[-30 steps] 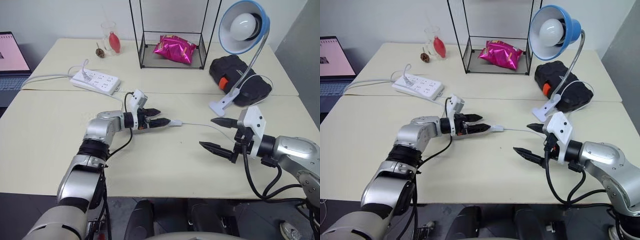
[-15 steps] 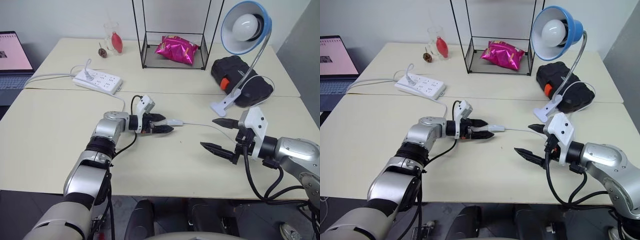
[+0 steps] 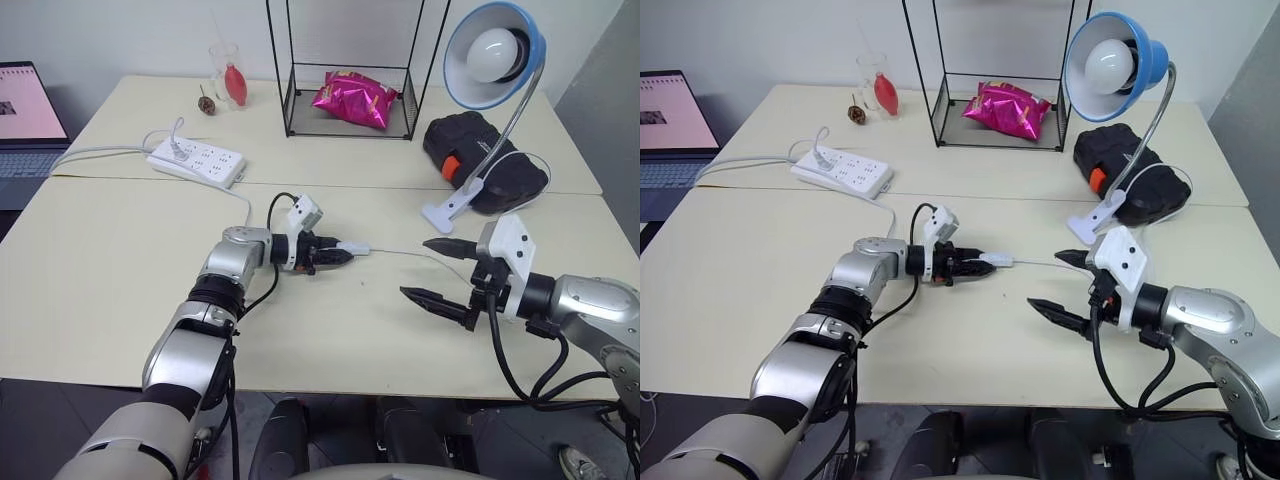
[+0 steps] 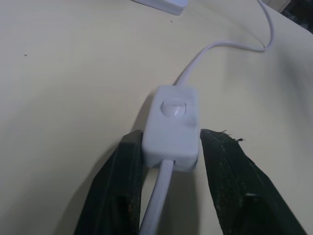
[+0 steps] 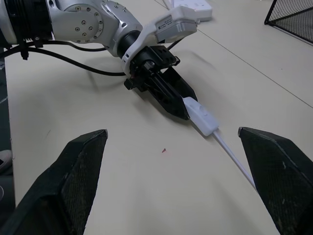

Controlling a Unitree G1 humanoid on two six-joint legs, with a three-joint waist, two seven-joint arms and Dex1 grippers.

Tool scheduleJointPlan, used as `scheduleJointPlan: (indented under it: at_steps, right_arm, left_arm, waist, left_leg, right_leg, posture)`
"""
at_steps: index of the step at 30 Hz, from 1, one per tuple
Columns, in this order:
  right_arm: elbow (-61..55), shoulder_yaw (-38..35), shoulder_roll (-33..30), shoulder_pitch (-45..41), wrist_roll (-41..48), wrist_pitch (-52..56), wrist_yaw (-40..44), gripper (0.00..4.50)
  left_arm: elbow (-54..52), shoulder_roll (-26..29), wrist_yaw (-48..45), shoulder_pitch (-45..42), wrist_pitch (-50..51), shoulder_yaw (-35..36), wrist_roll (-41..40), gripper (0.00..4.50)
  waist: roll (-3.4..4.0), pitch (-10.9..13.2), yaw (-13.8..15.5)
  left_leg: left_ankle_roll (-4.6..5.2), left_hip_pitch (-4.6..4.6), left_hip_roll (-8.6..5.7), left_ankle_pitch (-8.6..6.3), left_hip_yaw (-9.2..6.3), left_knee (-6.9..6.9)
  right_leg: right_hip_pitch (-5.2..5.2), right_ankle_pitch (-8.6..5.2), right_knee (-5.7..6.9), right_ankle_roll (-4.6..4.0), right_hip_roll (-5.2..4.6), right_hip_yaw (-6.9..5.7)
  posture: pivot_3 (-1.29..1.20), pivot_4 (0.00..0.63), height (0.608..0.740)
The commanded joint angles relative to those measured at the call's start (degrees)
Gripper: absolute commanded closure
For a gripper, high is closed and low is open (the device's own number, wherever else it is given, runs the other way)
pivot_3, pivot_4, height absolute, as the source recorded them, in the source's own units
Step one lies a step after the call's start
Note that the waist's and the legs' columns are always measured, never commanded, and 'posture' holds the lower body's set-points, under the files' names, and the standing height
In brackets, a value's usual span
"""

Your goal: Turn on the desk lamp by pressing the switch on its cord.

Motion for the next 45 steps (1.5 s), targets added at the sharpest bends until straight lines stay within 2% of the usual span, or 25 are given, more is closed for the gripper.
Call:
scheduleJointPlan:
  at_steps: [1,5,9,13,17,21,25,30,45]
  right_arm:
    - [-1.9,-1.4,-0.6,-0.2,0.6,0.1,-0.8,0.00]
    - [-1.8,-2.1,1.3,0.8,2.7,1.4,-2.8,0.00]
    - [-2.1,-2.2,6.8,3.8,4.0,2.2,-8.1,0.00]
    - [-1.9,-1.8,14.5,7.5,8.7,4.3,-13.7,0.00]
    - [3.6,-1.7,24.4,5.7,15.9,8.5,-22.8,0.00]
    - [11.0,-1.8,36.9,0.9,23.2,9.1,-32.3,0.00]
    - [13.9,-2.2,43.4,-3.3,29.9,8.5,-38.5,0.00]
    - [16.8,-2.2,45.8,-5.7,32.1,6.9,-41.8,0.00]
    - [23.7,-1.0,46.9,-7.7,29.9,3.1,-41.6,0.00]
  left_arm:
    - [-1.6,-0.1,0.2,0.5,-3.3,0.0,1.2,3.40]
    - [-6.0,0.6,1.9,2.6,-7.8,0.9,1.5,3.40]
    - [-14.3,0.3,5.7,5.8,-10.9,2.8,0.3,3.40]
    - [-26.1,0.0,10.1,11.1,-12.0,4.3,-0.7,3.40]
    - [-36.2,-0.7,13.3,16.3,-9.9,5.3,-2.8,3.40]
    - [-40.6,-0.5,15.0,19.0,-9.0,4.8,-3.0,3.40]
    - [-42.3,0.0,15.4,19.8,-7.6,4.3,-3.2,3.40]
    - [-43.5,0.6,15.2,20.5,-6.2,3.6,-3.3,3.40]
    - [-44.6,1.7,15.3,21.0,-4.3,2.8,-4.4,3.40]
  waist:
    - [0.00,0.0,0.0]
    - [0.00,0.0,0.0]
    - [0.00,0.0,0.0]
    - [0.01,0.0,0.0]
    - [0.00,0.0,-0.2]
    - [0.05,0.0,-0.3]
    - [0.06,0.0,-0.3]
    - [0.06,0.0,-0.2]
    - [0.07,0.0,-0.3]
  left_leg:
    - [0.00,0.00,0.00,0.00,0.00,0.00]
    - [0.00,0.01,0.01,0.00,-0.01,0.00]
    - [0.00,0.00,0.04,0.00,-0.03,-0.01]
    - [0.00,0.00,0.05,0.00,-0.03,-0.02]
    - [0.00,0.07,0.08,0.00,-0.01,-0.01]
    - [0.01,0.14,0.13,0.01,-0.03,0.00]
    - [0.04,0.13,0.17,0.03,-0.06,-0.01]
    - [0.03,0.04,0.14,0.03,-0.04,-0.04]
    - [0.03,0.04,0.16,0.02,-0.04,-0.10]
  right_leg:
    - [0.00,0.00,0.00,0.00,0.00,0.01]
    - [0.00,0.00,0.00,0.00,0.00,0.01]
    - [-0.01,0.00,0.02,0.00,0.00,0.00]
    - [-0.01,0.00,0.03,-0.01,-0.01,0.03]
    - [0.02,0.01,0.05,-0.01,-0.03,0.06]
    - [0.03,0.09,0.10,-0.05,0.08,0.06]
    - [0.00,0.13,0.12,-0.09,0.18,0.05]
    - [-0.01,0.13,0.03,-0.14,0.14,0.04]
    - [-0.05,0.08,0.04,-0.11,0.17,0.04]
  posture:
    - [0.00,0.150,0.740]
    - [0.00,0.150,0.740]
    - [0.00,0.150,0.740]
    - [0.00,0.150,0.740]
    - [0.00,0.150,0.740]
    - [0.00,0.150,0.740]
    - [0.00,0.150,0.740]
    - [0.00,0.150,0.740]
    - [0.00,0.150,0.740]
